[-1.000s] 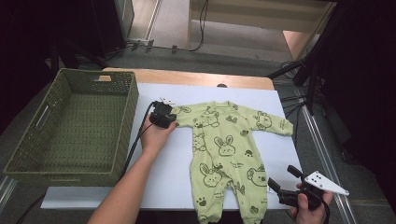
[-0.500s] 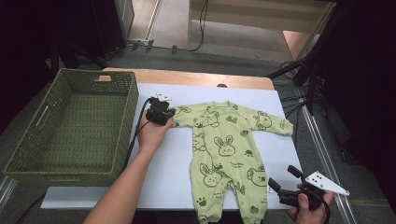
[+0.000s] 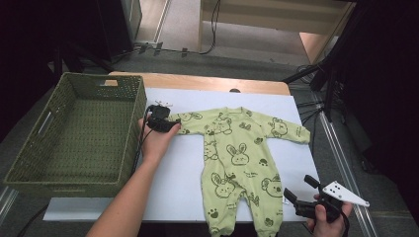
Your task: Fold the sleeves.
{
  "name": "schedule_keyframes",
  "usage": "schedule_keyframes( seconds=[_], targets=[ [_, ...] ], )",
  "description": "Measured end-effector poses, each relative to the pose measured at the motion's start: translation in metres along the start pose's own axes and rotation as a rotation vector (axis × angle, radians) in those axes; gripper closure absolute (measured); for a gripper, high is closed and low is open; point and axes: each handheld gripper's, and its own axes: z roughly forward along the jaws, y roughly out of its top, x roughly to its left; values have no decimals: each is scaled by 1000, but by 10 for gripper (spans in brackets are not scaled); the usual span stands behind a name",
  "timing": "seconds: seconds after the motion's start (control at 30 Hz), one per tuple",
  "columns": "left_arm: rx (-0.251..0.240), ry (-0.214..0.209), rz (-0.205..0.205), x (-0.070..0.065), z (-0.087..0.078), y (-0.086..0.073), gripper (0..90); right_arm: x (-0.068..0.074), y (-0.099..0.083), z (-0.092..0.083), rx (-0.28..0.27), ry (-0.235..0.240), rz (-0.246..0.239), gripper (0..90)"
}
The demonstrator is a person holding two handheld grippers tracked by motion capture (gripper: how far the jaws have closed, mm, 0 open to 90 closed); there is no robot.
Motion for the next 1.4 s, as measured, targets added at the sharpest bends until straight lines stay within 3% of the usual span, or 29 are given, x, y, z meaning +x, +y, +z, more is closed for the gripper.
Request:
schedule_keyframes(
  seconds=[0.23, 0.33, 0.43, 0.5, 0.57, 0.63, 0.73, 0.93, 1.1, 1.4],
  targets=[
    [-22, 12, 7, 3, 1, -5, 383, 1, 0, 1, 6, 1, -2, 0],
    [-27, 34, 48, 2, 1, -6, 468, 0, -1, 1, 3, 1, -5, 0],
    [-47, 45, 79, 0, 0, -9, 627, 0, -1, 1, 8, 3, -3, 0],
    [-78, 47, 74, 1, -1, -14, 734, 0, -1, 2, 9, 4, 3, 0],
    [-79, 36, 60, 4, -2, -15, 800, 1, -1, 2, 9, 6, 0, 0],
    [-75, 10, 57, 8, -3, -14, 831, 1, -1, 2, 9, 8, -1, 0],
    [-74, -34, 21, 12, -4, -13, 854, 1, -1, 2, 8, 9, 1, 0],
    [-120, -101, 31, 1, -10, -9, 859, -1, -2, 2, 7, 6, 6, 0],
    [-188, -175, 91, -12, -22, 0, 857, 0, -1, 3, 13, 8, 2, 0],
    [-247, -295, 202, -48, -40, 6, 856, 1, -1, 4, 12, 12, -2, 0]
  ],
)
